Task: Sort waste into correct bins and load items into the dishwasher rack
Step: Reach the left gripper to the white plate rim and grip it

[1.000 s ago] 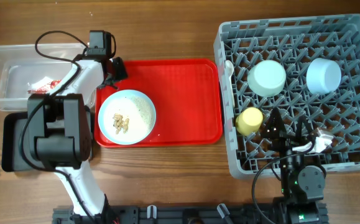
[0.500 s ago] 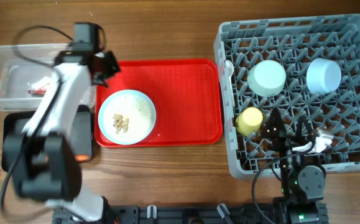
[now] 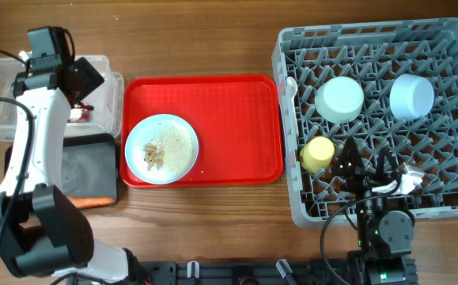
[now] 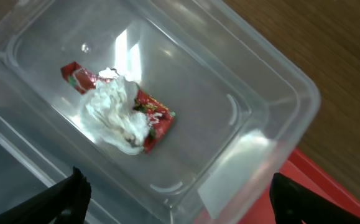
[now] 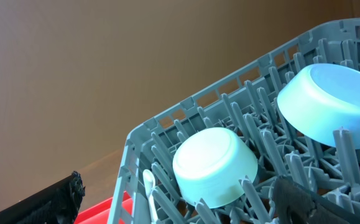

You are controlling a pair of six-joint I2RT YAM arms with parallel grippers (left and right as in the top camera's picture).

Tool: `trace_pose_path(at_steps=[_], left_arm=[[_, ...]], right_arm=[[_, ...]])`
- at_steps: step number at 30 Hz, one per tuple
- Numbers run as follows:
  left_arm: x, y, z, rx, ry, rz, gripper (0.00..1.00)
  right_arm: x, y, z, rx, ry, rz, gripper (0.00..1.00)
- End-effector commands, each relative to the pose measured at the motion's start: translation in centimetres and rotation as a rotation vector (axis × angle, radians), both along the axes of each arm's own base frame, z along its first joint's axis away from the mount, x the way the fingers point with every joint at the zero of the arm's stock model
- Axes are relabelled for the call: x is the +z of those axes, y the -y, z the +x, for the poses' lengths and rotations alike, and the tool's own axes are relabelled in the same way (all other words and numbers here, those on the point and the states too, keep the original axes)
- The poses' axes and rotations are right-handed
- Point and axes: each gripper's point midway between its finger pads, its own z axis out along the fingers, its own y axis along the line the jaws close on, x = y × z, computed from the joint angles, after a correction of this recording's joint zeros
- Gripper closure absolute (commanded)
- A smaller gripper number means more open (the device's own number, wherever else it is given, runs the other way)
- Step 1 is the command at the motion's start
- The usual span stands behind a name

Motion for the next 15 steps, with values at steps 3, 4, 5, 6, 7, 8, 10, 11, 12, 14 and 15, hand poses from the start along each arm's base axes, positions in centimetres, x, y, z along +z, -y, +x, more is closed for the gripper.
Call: trace_pose_path(at_steps=[3, 4, 5, 6, 7, 8, 10, 11, 12, 14, 15], left_arm=[[6.3, 8.8, 0.2, -0.224, 0.127, -0.045, 0.25], [5.7, 11.2, -0.4, -0.287, 0.09, -0.075, 0.28], [4.8, 13.0, -1.0, -0.33, 0.049, -0.084, 0.29], [3.7, 14.6, -1.7, -0.371, 0.001, -0.085, 0.3], [2.0, 16.6, -2.7, -0.42, -0.067, -0.089, 0.33], [0.7, 18.0, -3.5, -0.448, -0.115, -0.092, 0.4], [-2.6, 20.9, -4.8, -0.51, -0.21, -0.09, 0.48], [-3.9, 22.0, -5.3, -0.539, -0.248, -0.083, 0.5], [-5.6, 23.2, -6.0, -0.566, -0.299, -0.077, 0.53], [-8.2, 25.1, -7.1, -0.609, -0.379, -0.058, 0.63], [-9.6, 25.7, -7.5, -0.621, -0.418, -0.022, 0.66]], right_arm=[[0.3, 0.0, 0.0, 0.004, 0.013, 0.008, 0.0], [0.3, 0.0, 0.0, 0.004, 0.013, 0.008, 0.0], [0.3, 0.0, 0.0, 0.003, 0.013, 0.008, 0.0], [0.3, 0.0, 0.0, 0.004, 0.013, 0.009, 0.0], [0.3, 0.0, 0.0, 0.003, 0.013, 0.008, 0.0], [0.3, 0.0, 0.0, 0.004, 0.013, 0.008, 0.0], [0.3, 0.0, 0.0, 0.004, 0.013, 0.008, 0.0], [0.3, 0.0, 0.0, 0.003, 0.013, 0.008, 0.0], [0.3, 0.0, 0.0, 0.004, 0.013, 0.009, 0.0], [0.3, 0.0, 0.0, 0.004, 0.013, 0.009, 0.0], [0.3, 0.0, 0.0, 0.003, 0.013, 0.008, 0.0]])
